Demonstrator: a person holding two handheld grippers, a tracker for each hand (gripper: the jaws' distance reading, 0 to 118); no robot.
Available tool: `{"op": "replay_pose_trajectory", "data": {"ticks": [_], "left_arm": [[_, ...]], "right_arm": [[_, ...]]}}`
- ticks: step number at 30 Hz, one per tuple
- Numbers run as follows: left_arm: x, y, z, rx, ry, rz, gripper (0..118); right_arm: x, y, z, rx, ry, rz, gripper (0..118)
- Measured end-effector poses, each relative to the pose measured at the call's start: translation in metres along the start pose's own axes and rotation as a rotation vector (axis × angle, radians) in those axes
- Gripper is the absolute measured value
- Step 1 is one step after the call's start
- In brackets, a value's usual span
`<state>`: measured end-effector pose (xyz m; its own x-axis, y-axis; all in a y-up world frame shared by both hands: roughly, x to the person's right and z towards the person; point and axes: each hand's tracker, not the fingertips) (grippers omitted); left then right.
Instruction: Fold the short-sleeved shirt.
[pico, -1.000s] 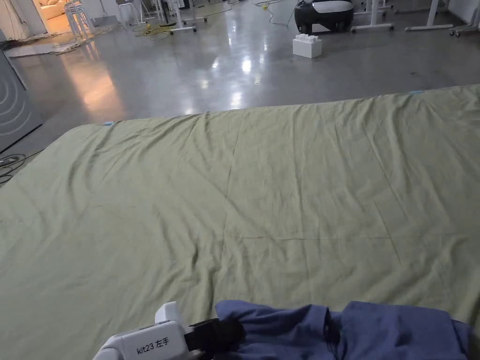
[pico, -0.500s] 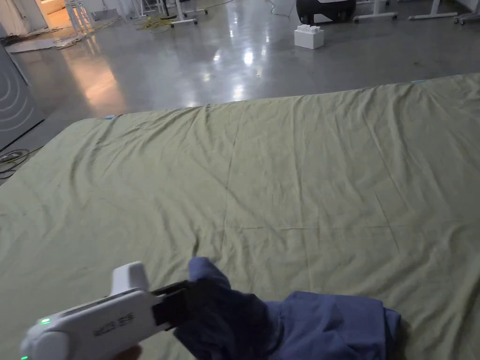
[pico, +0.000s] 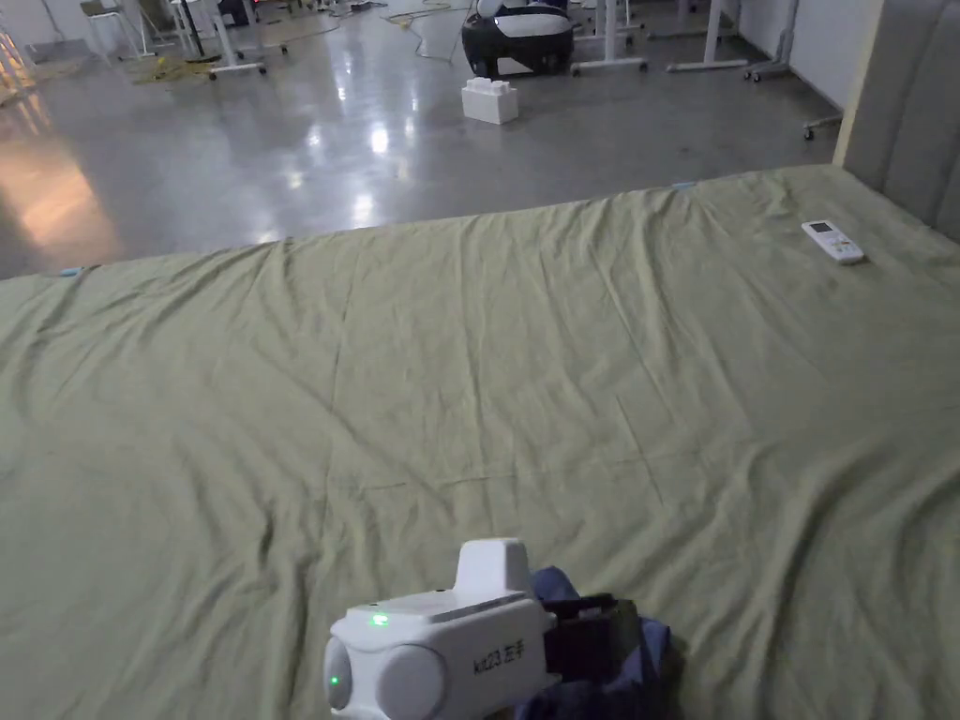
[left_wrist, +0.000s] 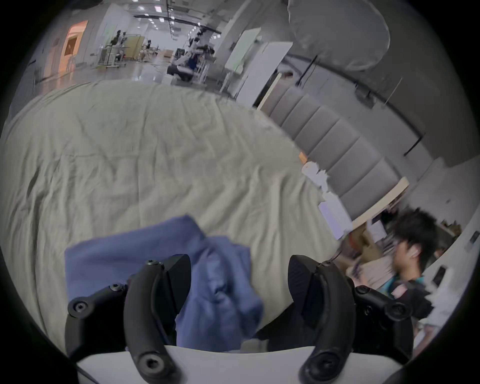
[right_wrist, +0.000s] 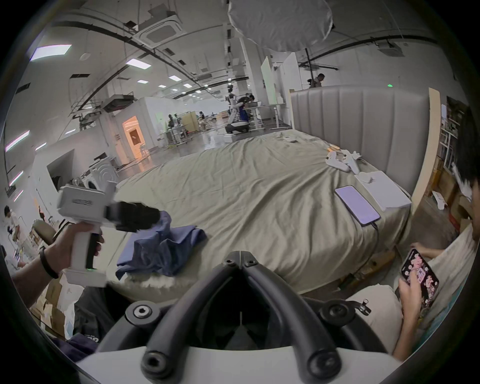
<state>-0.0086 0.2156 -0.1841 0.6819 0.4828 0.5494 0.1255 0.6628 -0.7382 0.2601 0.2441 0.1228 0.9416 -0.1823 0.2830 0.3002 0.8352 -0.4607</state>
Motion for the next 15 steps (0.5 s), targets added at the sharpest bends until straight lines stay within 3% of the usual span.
{"op": "replay_pose_trajectory", "data": {"ticks": [1,4,5,6,7,9,12,15], "left_arm": [[-0.007,0.005,0.015,0.043,-0.010,0.017,78],[-0.033,0.018,0.045,0.120,0.165,0.110,72],[-0.042,0.019,0.050,0.122,0.195,0.152,48],[-0.055,0.015,0.045,0.099,0.134,0.177,18],[-0.064,0.011,0.037,0.065,0.099,0.221,6],[-0.075,-0.002,0.015,0.023,0.074,0.346,5],[-0.070,-0.025,-0.034,-0.134,-0.060,0.364,5],[-0.056,-0.057,-0.082,-0.304,0.017,0.213,4]], "right_arm": [[0.002,0.000,0.000,-0.001,-0.007,-0.006,0],[0.010,-0.004,-0.002,-0.005,-0.011,-0.035,0],[0.011,-0.005,-0.002,-0.007,-0.009,-0.040,0],[0.010,-0.005,-0.002,-0.008,-0.010,-0.041,0],[0.009,-0.005,-0.002,-0.009,-0.011,-0.039,0],[0.005,-0.005,0.000,-0.010,-0.012,-0.027,0],[0.001,-0.006,0.003,-0.012,-0.015,-0.012,0],[-0.002,-0.006,0.003,-0.023,-0.012,-0.002,0]]}}
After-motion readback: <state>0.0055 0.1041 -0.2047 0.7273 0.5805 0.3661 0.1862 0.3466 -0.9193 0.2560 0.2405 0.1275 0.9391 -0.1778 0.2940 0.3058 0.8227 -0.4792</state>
